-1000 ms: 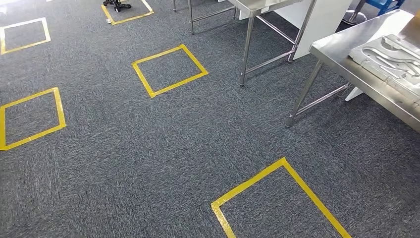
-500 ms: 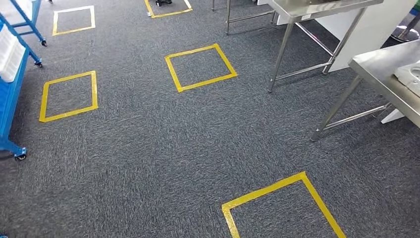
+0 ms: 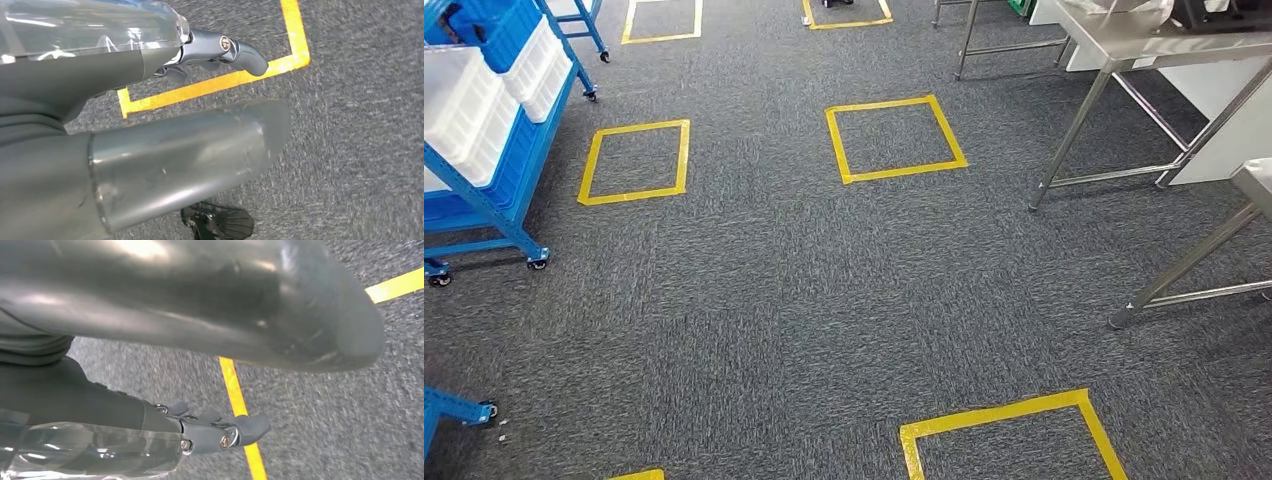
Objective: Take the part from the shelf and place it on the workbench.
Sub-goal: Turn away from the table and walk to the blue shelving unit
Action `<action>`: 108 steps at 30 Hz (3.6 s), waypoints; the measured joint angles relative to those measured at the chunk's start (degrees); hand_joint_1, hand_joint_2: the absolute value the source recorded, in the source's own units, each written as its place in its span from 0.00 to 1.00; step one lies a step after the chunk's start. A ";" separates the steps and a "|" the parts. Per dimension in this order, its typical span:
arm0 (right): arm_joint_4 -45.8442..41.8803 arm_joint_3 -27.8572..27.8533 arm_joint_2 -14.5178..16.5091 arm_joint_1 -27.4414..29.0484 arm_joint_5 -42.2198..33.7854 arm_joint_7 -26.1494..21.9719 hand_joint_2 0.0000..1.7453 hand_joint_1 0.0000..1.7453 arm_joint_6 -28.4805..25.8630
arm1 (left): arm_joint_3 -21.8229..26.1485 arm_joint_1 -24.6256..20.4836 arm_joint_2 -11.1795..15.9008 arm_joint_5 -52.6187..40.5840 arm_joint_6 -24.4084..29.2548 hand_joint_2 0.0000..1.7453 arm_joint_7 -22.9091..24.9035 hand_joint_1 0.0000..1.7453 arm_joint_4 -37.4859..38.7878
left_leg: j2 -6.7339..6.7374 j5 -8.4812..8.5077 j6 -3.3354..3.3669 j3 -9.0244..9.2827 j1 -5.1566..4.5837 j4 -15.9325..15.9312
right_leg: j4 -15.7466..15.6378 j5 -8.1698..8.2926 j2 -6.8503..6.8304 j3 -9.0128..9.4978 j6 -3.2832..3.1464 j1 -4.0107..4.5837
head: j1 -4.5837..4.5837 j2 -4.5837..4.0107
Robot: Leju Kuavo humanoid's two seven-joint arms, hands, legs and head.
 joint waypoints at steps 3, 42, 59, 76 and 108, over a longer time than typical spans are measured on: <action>0.00 0.00 -0.10 -0.20 0.27 0.29 0.00 0.00 -0.10 | 0.00 0.26 -0.17 -0.04 -0.07 0.00 0.09 0.00 0.00 | -1.45 0.28 -1.12 -0.54 0.32 -0.08 | -0.99 0.11 -0.96 0.38 -0.73 0.16 | -0.02 0.01; 0.07 0.00 -0.14 0.07 2.50 1.58 0.00 0.00 -0.20 | 0.00 0.31 -1.59 -0.10 -0.23 0.00 1.17 0.00 0.02 | 5.73 -4.95 -2.45 -6.17 0.42 13.30 | -1.33 0.07 -7.64 0.73 -2.22 0.57 | -0.73 0.01; 0.13 0.03 0.07 0.09 4.01 2.15 0.00 0.00 -0.12 | 0.00 0.13 -1.61 -0.68 -0.64 0.00 1.23 0.00 0.02 | 1.63 0.30 0.81 0.83 -0.05 -0.61 | 8.89 -2.48 -3.40 -4.42 0.57 -0.09 | -0.12 0.01; 0.13 0.81 0.25 0.32 5.28 2.35 0.00 0.00 -0.03 | 0.00 0.21 -1.68 -0.75 -0.84 0.00 1.28 0.00 0.02 | 7.96 -2.08 -2.25 -0.78 0.27 4.03 | -0.37 0.48 -9.11 -0.32 -1.68 0.39 | -0.79 0.01; 0.14 0.90 0.80 0.56 7.62 3.48 0.00 0.00 0.40 | -0.03 0.24 -1.84 -1.15 -0.92 0.00 1.57 0.00 0.02 | 9.87 -0.86 -2.05 0.64 0.15 0.96 | -0.72 0.44 -9.79 0.41 -1.22 0.43 | -0.79 0.01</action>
